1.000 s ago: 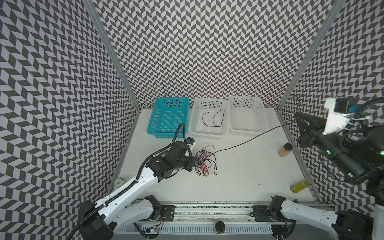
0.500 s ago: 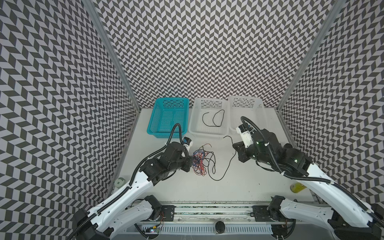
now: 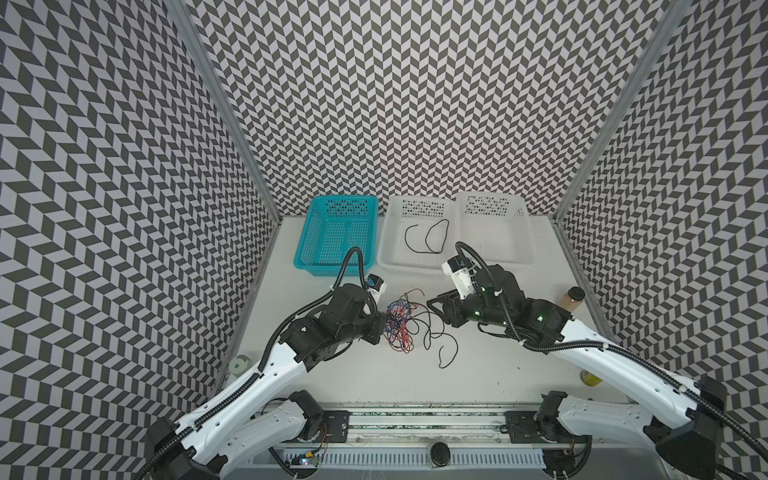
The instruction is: Untangle the cables
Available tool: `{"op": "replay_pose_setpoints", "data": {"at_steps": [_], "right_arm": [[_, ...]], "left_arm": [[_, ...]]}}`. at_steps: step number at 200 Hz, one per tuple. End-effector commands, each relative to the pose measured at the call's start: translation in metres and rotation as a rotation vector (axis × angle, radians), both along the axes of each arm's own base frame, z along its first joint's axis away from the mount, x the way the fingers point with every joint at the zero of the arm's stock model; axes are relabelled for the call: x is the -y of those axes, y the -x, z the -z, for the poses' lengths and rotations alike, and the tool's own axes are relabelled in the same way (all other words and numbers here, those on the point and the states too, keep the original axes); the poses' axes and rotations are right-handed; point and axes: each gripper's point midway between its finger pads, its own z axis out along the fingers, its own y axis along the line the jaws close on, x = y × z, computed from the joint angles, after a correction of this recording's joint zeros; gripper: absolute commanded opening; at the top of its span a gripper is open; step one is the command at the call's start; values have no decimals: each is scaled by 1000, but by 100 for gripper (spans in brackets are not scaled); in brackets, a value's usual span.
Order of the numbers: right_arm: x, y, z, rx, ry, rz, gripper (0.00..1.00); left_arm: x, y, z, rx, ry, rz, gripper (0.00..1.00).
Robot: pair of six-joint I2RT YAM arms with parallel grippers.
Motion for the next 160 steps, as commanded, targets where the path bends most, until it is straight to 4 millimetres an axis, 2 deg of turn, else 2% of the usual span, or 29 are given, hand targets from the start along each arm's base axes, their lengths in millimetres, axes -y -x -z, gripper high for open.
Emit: {"op": "replay_pose_setpoints", "data": {"at_steps": [1,40,86,112,123,147,160], "right_arm": [[-6,2,13,0,-5,-16,47],[12,-9,45,40,134,53,50],[8,-4,80,-16,161,19,51],[7,-6,91,-31,175,20,48],[6,-7,92,-35,182,19,43],[16,-11,86,-17,211,69,18],[31,-14,74,14,239,128,6]], "left_arm": [[0,-4,-11,42,10,-1,0],[1,-2,-12,45,16,13,0],[0,-1,-14,52,17,12,0],[0,-2,-15,56,21,12,0],[0,-2,-16,58,21,12,0],[-1,-1,-16,61,20,10,0],[-1,-2,-15,61,19,6,0]]}}
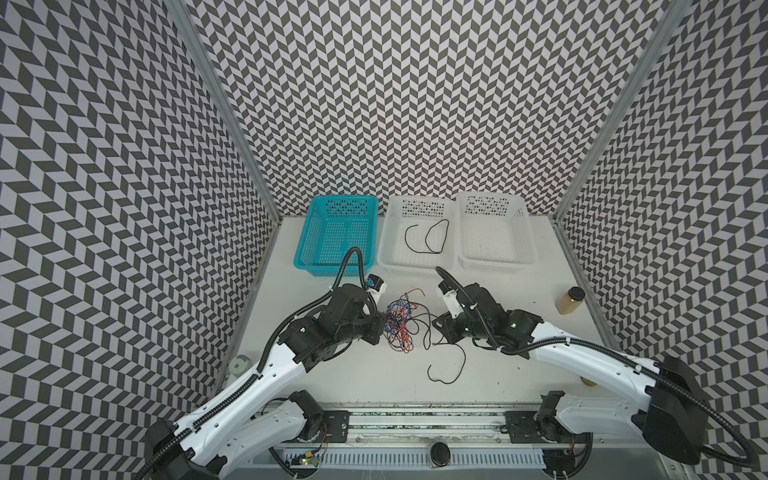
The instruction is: Untangle the cables
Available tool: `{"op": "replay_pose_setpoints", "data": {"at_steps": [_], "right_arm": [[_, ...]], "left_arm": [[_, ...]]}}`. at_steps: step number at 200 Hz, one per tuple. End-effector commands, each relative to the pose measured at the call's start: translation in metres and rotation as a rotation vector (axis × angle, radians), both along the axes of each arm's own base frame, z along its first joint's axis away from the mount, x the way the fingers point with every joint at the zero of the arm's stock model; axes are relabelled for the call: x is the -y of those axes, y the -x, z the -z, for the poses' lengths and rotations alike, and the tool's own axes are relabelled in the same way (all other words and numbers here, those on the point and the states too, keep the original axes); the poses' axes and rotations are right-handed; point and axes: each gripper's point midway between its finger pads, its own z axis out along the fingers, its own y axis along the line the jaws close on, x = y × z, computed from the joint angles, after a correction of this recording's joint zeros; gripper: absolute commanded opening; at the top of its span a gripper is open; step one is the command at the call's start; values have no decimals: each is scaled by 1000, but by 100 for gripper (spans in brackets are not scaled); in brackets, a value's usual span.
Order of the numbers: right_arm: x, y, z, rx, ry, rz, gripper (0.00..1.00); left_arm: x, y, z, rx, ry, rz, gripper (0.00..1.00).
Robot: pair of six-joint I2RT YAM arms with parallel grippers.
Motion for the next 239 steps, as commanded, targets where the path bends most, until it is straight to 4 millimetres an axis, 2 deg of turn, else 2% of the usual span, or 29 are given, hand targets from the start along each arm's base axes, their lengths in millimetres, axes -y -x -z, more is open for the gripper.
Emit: {"op": "replay_pose_setpoints", "data": {"at_steps": [1,8,45,67,109,144,165,181,210,239], "right_arm": [[16,-11,-30,93,16,86,5],[27,-13,-40,121,34,127,0],[88,-14,-105,310,87,326,0],[113,-8,-146,393,95,376,0],[136,1,-218,498,107,408,0],[161,8,-294,620,109,465,0],[170,13,-333,665,96,486,0],[172,16,-354,687,83,485,0],[175,16,-376,711,93,491,0],[181,21,-408,749,43,509,0]], "left_arm": [[-1,-2,-13,44,22,-5,0],[-1,-2,-12,41,19,-6,0],[-2,-4,-6,23,0,-13,0],[-2,-5,-1,7,-14,-15,0],[-2,-6,10,-31,-45,-20,0],[-3,-7,18,-53,-74,-29,0],[-5,-8,24,-70,-96,-37,0],[-6,-9,28,-82,-114,-43,0],[-6,-9,28,-82,-113,-43,0],[-8,-10,32,-89,-132,-48,0]]}}
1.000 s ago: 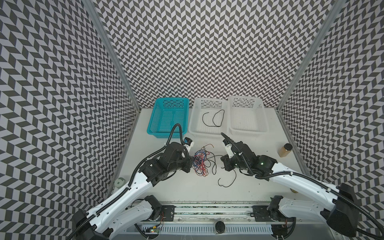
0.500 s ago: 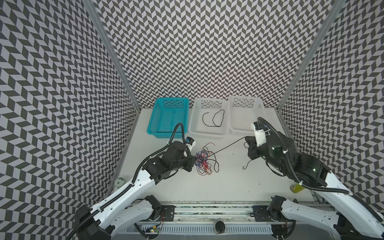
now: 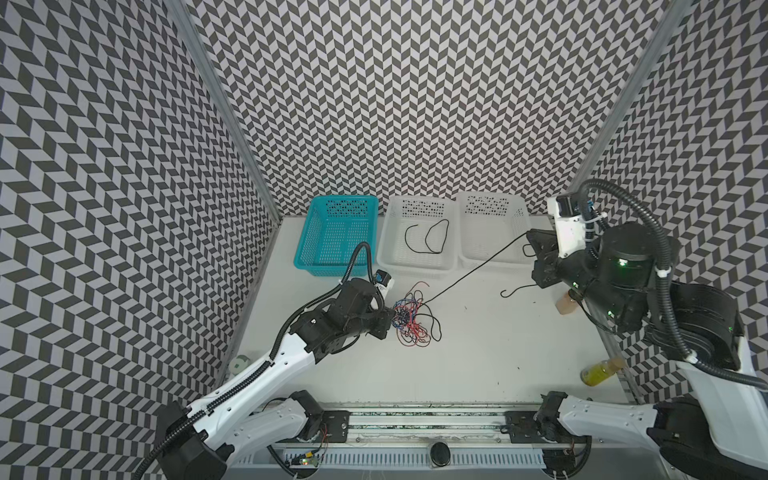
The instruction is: Untangle the cables
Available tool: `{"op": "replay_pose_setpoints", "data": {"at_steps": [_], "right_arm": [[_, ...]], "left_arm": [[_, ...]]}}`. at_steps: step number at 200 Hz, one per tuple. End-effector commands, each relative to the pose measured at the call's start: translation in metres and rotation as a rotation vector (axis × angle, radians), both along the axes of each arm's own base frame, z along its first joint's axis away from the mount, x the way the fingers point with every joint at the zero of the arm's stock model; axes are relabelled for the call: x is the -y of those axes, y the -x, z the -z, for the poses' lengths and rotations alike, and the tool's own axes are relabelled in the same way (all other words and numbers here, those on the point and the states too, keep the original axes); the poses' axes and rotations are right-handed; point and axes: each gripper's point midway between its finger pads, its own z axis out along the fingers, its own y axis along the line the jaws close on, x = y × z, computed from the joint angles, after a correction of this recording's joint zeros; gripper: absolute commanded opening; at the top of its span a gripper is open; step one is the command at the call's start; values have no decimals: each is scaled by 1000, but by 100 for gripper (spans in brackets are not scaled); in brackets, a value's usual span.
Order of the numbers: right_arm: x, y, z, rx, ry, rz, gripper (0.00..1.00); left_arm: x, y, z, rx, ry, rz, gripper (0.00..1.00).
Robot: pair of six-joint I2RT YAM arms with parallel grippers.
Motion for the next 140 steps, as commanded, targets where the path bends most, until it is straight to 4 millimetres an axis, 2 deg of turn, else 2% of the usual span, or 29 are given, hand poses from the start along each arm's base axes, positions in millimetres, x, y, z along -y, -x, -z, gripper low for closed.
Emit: {"op": "replay_pose_setpoints", "data": {"at_steps": [1,18,34,52,58,84,92,117,140], "right_arm": [[29,9,-55,137,-90,86,0],[26,11,-67,150,-125,59,0],[9,7,-58,116,-123,4,0],[-21,-2,-23,17,-74,-87,0],[-31,-4,-8,-20,-55,-118,0],[-69,-8,52,-138,-45,-241,0],[-76,-7,65,-158,-63,-272,6],[-108,5,101,-215,-134,-435,31],[-139,15,128,-258,-186,-587,41]], "left_arm": [[-22,5,29,-74,-128,-51,0],[-21,4,29,-87,-137,-50,3],[-19,6,25,-84,-123,-40,6],[-19,7,14,-52,-95,-37,5],[-19,7,9,-37,-84,-35,0],[-17,15,-16,34,-6,-3,0],[-17,16,-22,52,17,4,0],[-14,24,-40,92,79,38,0],[-11,30,-50,112,117,66,0]]}}
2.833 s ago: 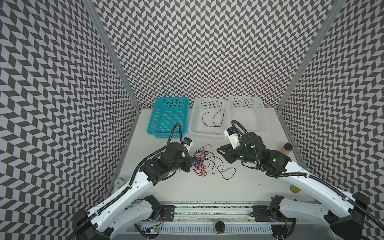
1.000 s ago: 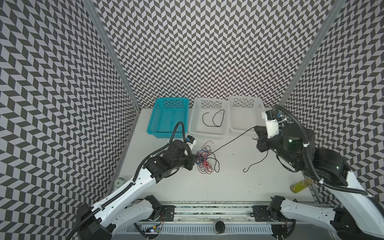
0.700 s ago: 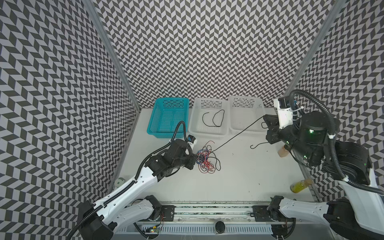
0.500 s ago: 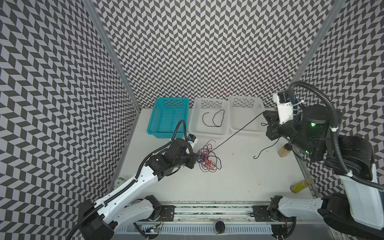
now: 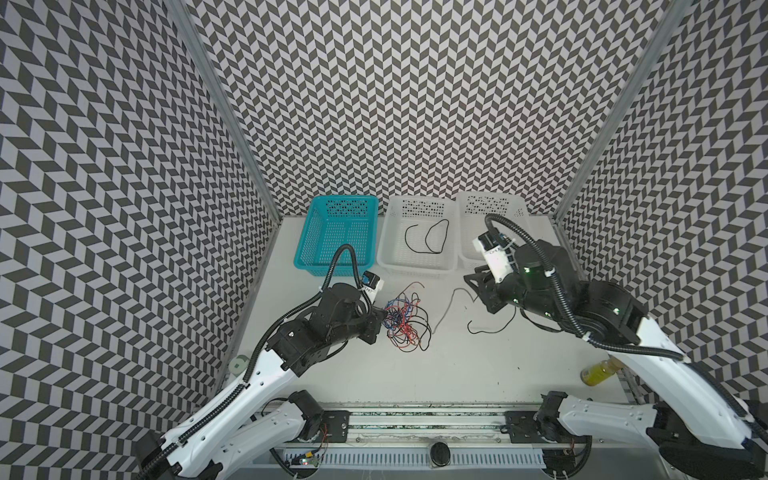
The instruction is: Untangle the cables
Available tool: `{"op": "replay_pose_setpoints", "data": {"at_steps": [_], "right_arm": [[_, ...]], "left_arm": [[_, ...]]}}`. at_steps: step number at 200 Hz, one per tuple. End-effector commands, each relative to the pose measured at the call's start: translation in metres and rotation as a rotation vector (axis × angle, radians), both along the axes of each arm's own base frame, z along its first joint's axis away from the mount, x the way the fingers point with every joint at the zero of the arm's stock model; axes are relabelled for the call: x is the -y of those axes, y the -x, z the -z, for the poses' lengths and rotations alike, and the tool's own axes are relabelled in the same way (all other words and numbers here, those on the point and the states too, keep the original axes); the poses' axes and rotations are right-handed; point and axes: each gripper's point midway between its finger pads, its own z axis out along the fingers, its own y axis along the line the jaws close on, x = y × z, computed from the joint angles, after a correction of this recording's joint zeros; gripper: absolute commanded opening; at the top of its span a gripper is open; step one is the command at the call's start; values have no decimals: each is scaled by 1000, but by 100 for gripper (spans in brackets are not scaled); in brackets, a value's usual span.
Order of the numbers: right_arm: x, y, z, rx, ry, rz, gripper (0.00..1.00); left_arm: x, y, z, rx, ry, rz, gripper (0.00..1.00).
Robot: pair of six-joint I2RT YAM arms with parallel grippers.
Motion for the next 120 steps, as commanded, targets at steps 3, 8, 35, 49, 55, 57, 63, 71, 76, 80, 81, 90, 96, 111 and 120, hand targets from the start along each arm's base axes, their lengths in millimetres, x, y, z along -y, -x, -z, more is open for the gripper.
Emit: {"op": "replay_pose_setpoints", "data": {"at_steps": [3,8,35,49,55,57,63,71,76,80,81,90,96,111,120], "right_arm": [[-42,19,-17,15,-226,-208,42],[-48,21,-11,-4,-234,-235,43],[-74,29,5,-24,-336,-321,44],[-88,33,14,-30,-392,-367,45],[-94,35,18,-35,-405,-380,45],[-95,35,19,-36,-406,-382,45],[-101,36,24,-42,-405,-393,45],[-107,37,30,-51,-391,-392,45],[-110,36,35,-55,-378,-387,45],[-113,37,39,-61,-365,-387,45],[-113,37,40,-63,-363,-386,45],[-114,37,48,-85,-350,-382,45],[-117,36,53,-103,-353,-378,44],[-123,37,68,-134,-366,-385,44],[-126,37,75,-148,-368,-387,44]], "left_arm": [[4,5,-14,38,50,41,0],[4,5,-15,41,51,37,0],[4,4,-17,35,66,31,0],[6,5,-20,29,81,30,0],[5,4,-23,31,89,21,0],[5,4,-23,31,91,20,0],[5,3,-25,30,104,10,0],[6,2,-28,27,122,1,0],[7,1,-30,24,133,-3,0],[8,1,-31,23,141,-3,0],[8,1,-31,23,142,-4,0],[8,0,-33,22,149,-10,0],[7,0,-33,20,151,-17,0],[7,-1,-36,16,159,-27,0],[7,-1,-38,12,164,-34,0]]}}
